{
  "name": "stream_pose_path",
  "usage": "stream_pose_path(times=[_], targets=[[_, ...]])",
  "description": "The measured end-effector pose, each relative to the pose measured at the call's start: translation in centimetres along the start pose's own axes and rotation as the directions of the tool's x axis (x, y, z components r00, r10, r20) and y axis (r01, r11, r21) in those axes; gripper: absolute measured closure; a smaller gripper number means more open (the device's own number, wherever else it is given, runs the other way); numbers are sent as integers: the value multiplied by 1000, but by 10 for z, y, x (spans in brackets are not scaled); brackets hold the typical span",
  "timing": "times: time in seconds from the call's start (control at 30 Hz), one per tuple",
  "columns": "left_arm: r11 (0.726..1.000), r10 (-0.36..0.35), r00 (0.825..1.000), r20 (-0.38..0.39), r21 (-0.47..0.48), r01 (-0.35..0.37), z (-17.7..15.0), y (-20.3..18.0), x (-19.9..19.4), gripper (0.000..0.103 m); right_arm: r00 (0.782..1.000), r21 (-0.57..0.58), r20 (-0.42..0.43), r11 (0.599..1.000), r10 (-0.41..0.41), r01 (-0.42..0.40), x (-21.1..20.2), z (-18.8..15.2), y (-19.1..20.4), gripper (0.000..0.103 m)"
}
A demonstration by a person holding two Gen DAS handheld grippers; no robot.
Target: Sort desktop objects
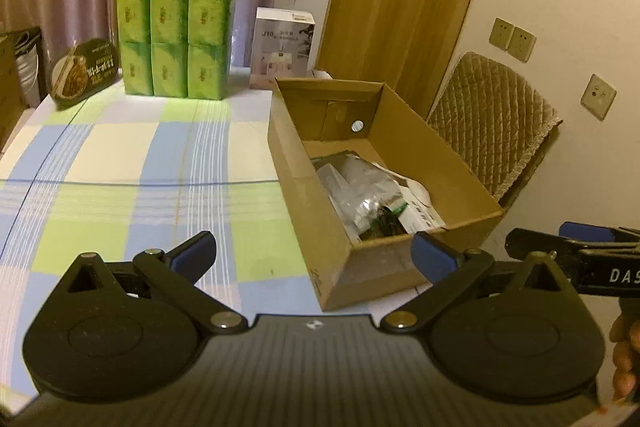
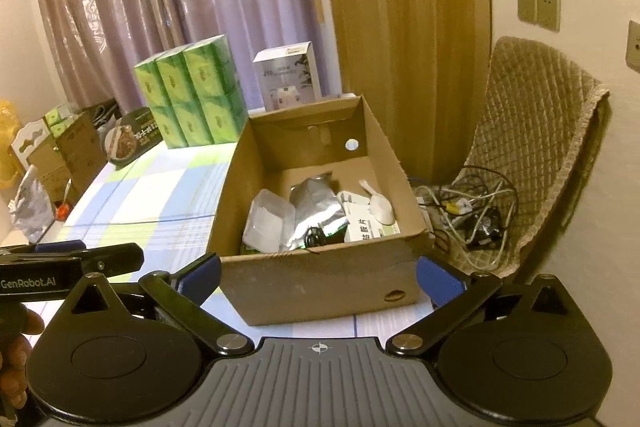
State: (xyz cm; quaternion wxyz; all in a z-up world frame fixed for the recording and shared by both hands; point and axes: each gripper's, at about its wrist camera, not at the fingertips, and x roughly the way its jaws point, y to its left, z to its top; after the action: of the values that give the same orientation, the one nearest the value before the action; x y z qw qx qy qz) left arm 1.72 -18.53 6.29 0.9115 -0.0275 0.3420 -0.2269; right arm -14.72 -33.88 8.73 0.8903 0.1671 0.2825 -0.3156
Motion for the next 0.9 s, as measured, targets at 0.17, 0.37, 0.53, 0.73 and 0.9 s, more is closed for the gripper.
stream_pose_path(times=[0.17, 0.37, 0.53, 0.73, 0.9], targets=[[1000, 6, 1000, 18, 3, -6, -2, -10, -20, 1, 1000, -29, -1, 1000, -4, 4, -19, -2, 5, 2], [999, 32, 999, 21, 12, -33, -5, -18, -40, 1, 1000, -40, 4, 999, 0, 1, -41, -4, 10, 2], [999, 40, 999, 3, 27, -40, -10, -23, -51, 1, 1000, -45, 23, 999, 3, -2, -59, -4, 15, 2], [998, 47, 999, 4, 36, -47, -10, -27, -55, 1, 999, -63, 39, 998, 21, -19, -67, -1, 20, 2], [998, 45, 999, -12, 36, -45, -12, -28, -52, 1, 999, -60, 29, 998, 26, -24, -63, -4, 18, 2]])
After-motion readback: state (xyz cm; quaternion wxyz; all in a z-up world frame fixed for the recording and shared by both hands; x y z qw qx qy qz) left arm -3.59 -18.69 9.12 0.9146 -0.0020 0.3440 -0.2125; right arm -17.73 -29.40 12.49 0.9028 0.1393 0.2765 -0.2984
